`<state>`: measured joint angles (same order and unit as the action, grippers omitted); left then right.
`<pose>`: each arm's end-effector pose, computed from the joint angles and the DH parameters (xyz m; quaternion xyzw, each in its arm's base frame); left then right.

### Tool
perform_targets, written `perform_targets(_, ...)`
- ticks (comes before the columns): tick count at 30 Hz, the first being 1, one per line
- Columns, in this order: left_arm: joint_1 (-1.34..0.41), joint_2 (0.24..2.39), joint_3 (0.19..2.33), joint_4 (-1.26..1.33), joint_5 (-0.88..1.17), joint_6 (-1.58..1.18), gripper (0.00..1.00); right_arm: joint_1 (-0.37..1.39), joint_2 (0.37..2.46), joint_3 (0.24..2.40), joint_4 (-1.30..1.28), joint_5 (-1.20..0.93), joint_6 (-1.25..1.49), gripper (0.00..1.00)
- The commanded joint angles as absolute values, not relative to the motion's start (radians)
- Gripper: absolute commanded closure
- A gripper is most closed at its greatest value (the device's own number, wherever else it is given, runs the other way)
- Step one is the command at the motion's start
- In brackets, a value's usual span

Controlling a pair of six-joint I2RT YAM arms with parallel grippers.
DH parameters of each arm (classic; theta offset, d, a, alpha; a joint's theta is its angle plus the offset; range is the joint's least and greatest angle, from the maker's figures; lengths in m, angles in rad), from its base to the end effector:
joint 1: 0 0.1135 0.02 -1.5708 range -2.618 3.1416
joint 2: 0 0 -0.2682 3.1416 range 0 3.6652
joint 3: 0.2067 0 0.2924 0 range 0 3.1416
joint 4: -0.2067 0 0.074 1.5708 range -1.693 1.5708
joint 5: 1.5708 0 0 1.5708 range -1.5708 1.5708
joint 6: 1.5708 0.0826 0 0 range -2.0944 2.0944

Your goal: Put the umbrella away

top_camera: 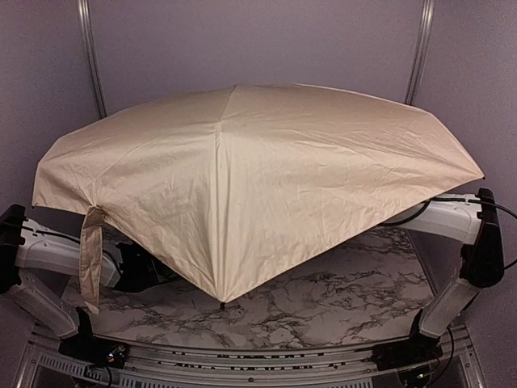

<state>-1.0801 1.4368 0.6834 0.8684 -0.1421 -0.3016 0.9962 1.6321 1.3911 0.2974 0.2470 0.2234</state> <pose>0.1935 -0.3373 0.2452 0.2028 0.6341 -0.4381 0.6040 0.2792 0.3940 0.3799 -0.1740 0.6651 0.3437 0.6397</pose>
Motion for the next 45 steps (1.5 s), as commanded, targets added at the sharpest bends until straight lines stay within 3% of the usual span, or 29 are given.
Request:
perform_targets(1, -1.088, 1.501, 0.729, 0.845, -0.191, -0.277, 0.38, 1.015, 1.602, 1.464, 0.347, 0.358, 0.186, 1.0)
perform_targets(8, -1.089, 1.561, 0.763, 0.828, -0.333, -0.264, 0.39, 1.023, 1.594, 1.458, 0.355, 0.369, 0.195, 1.0)
perform_targets(10, -1.088, 1.577, 0.771, 0.824, -0.35, -0.26, 0.44, 1.026, 1.59, 1.454, 0.359, 0.367, 0.196, 1.0)
perform_targets(12, -1.088, 1.588, 0.784, 0.824, -0.345, -0.268, 0.64, 1.027, 1.588, 1.449, 0.362, 0.366, 0.193, 1.0)
perform_targets(13, -1.088, 1.59, 0.79, 0.824, -0.342, -0.275, 0.83, 1.027, 1.588, 1.45, 0.362, 0.369, 0.191, 1.0)
perform_targets(14, -1.088, 1.589, 0.793, 0.824, -0.335, -0.281, 0.95, 1.027, 1.588, 1.45, 0.361, 0.37, 0.189, 1.0)
perform_targets(15, -1.088, 1.587, 0.794, 0.824, -0.331, -0.286, 1.0, 1.027, 1.588, 1.451, 0.36, 0.369, 0.188, 1.0)
perform_targets(21, -1.087, 1.553, 0.78, 0.859, -0.219, -0.331, 1.0, 1.025, 1.567, 1.413, 0.404, 0.342, 0.169, 1.0)
perform_targets(26, -1.08, 1.506, 0.738, 1.013, -0.07, -0.393, 1.0, 1.003, 1.51, 1.317, 0.499, 0.21, 0.15, 0.49)
perform_targets(34, -1.08, 1.484, 0.707, 1.058, 0.034, -0.405, 1.0, 0.748, 1.496, 1.114, 0.862, -0.32, 0.516, 0.19)
perform_targets(39, -1.085, 1.489, 0.71, 1.06, 0.055, -0.412, 1.0, 0.7, 1.583, 1.131, 1.038, -0.479, 0.662, 0.12)
perform_targets(45, -1.086, 1.486, 0.709, 1.06, 0.073, -0.411, 1.0, 0.699, 1.629, 1.172, 1.118, -0.544, 0.67, 0.11)
